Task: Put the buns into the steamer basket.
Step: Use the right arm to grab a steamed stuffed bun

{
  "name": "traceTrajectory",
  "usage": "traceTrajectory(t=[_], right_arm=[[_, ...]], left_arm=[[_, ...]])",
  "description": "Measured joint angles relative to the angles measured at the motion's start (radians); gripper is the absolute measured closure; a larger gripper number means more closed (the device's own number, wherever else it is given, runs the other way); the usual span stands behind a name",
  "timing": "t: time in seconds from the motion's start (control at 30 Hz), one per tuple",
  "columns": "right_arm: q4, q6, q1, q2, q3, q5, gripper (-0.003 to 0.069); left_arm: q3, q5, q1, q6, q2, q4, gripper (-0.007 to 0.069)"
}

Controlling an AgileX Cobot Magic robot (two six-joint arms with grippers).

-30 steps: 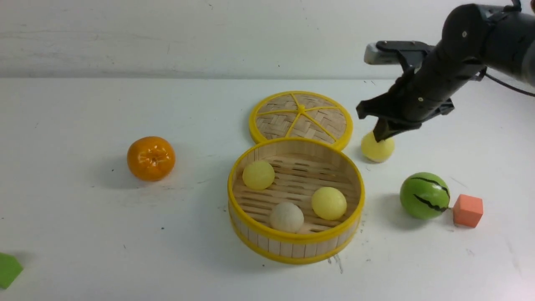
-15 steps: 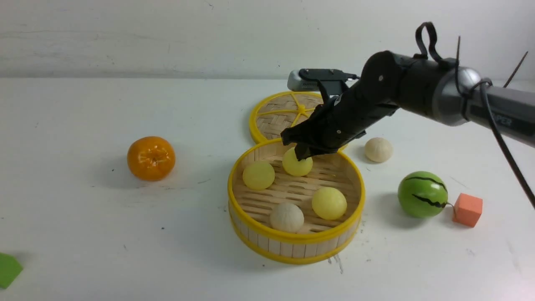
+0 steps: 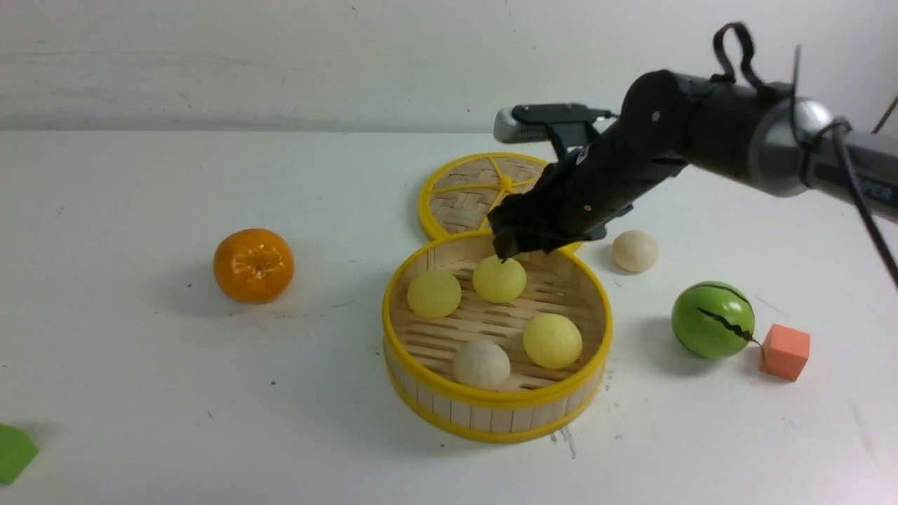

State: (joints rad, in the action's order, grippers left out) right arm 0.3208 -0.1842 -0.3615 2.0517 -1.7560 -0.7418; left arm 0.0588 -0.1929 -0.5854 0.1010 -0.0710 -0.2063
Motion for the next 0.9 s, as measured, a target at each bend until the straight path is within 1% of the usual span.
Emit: traceTrajectory(t=[0.07,0.13,0.17,0.2,0.27,0.37,0.4,0.43,0.5,0.7,0.9], right_arm=[[-0.067,0.039,0.036,-0.054,-0.002,-0.022,0.0148],[-0.147,0.11,0.091,-0.095,-0.007,-0.04,0.0164],[-0.147,0.116,0.091,-0.095,-0.007,-0.042,0.0167],[-0.181,0.15,0.125,-0.098,-0.011,-0.058,0.0195],[-0.2,0.173,0.175,-0.08,-0.012,-0.079,0.025],[-0.189,0.177,0.206,-0.024,-0.035,-0.083,0.0314],[-0.187,0.177,0.209,-0.019,-0.042,-0.083,0.0318],[-0.172,0.177,0.216,0.009,-0.065,-0.082,0.0341],[-0.161,0.177,0.221,0.062,-0.114,-0.077,0.0364],[-0.143,0.177,0.222,0.172,-0.208,-0.058,0.0386],[-0.144,0.177,0.222,0.247,-0.232,-0.053,0.0386]], left_arm=[[0.0,-0.001,0.0,0.0,0.0,0.0,0.047],[0.0,0.0,0.0,0.0,0.0,0.0,0.047],[0.0,0.0,0.0,0.0,0.0,0.0,0.047],[0.0,0.0,0.0,0.0,0.0,0.0,0.047],[0.0,0.0,0.0,0.0,0.0,0.0,0.0469],[0.0,0.0,0.0,0.0,0.0,0.0,0.047],[0.0,0.0,0.0,0.0,0.0,0.0,0.047],[0.0,0.0,0.0,0.0,0.0,0.0,0.047],[0.0,0.0,0.0,0.0,0.0,0.0,0.0466],[0.0,-0.001,0.0,0.0,0.0,0.0,0.0459],[0.0,-0.001,0.0,0.0,0.0,0.0,0.0456]])
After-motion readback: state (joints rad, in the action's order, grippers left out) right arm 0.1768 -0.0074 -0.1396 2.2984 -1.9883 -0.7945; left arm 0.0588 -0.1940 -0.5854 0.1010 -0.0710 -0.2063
